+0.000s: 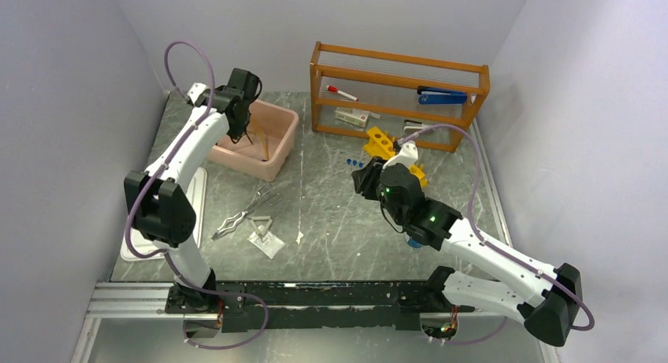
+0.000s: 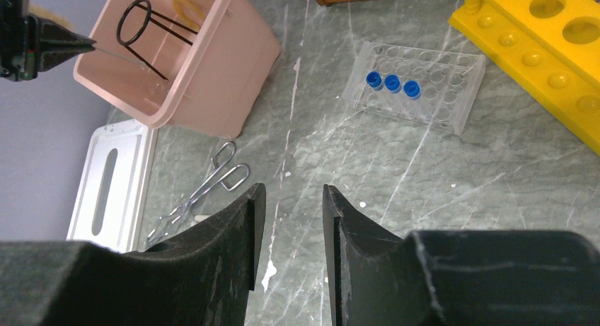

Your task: Organize the chemistry lab equipment

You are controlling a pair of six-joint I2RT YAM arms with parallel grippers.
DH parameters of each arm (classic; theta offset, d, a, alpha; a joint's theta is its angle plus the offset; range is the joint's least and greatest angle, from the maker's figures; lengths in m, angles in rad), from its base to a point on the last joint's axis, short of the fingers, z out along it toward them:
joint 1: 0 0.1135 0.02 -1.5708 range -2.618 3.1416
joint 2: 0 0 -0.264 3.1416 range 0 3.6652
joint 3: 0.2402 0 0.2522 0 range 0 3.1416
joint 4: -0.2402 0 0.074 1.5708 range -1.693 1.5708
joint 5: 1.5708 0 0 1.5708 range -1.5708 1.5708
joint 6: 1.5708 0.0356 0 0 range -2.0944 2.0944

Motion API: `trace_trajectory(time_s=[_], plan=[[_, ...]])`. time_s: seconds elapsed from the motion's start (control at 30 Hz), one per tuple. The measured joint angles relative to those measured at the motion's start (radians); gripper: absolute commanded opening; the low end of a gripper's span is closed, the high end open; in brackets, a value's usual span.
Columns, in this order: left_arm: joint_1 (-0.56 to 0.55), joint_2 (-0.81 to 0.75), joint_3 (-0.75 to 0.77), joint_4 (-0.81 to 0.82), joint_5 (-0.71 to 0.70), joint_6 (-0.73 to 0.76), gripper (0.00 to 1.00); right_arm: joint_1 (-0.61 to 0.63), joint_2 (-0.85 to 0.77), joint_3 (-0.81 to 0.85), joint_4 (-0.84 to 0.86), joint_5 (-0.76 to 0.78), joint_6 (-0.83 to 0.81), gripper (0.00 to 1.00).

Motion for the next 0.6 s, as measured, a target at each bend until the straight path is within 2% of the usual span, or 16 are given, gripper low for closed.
trace_trajectory(time_s=[0.43,0.6], plan=[[0.111,0.033,-0.039,-0.029,0.143,-0.097,0.05,0.000,0.038,0.004,0.014,0.000,-0.005,0.39],[0.129,0.042,-0.077,-0.011,0.214,-0.097,0.10,0.000,0.038,0.006,0.018,0.000,-0.014,0.39]])
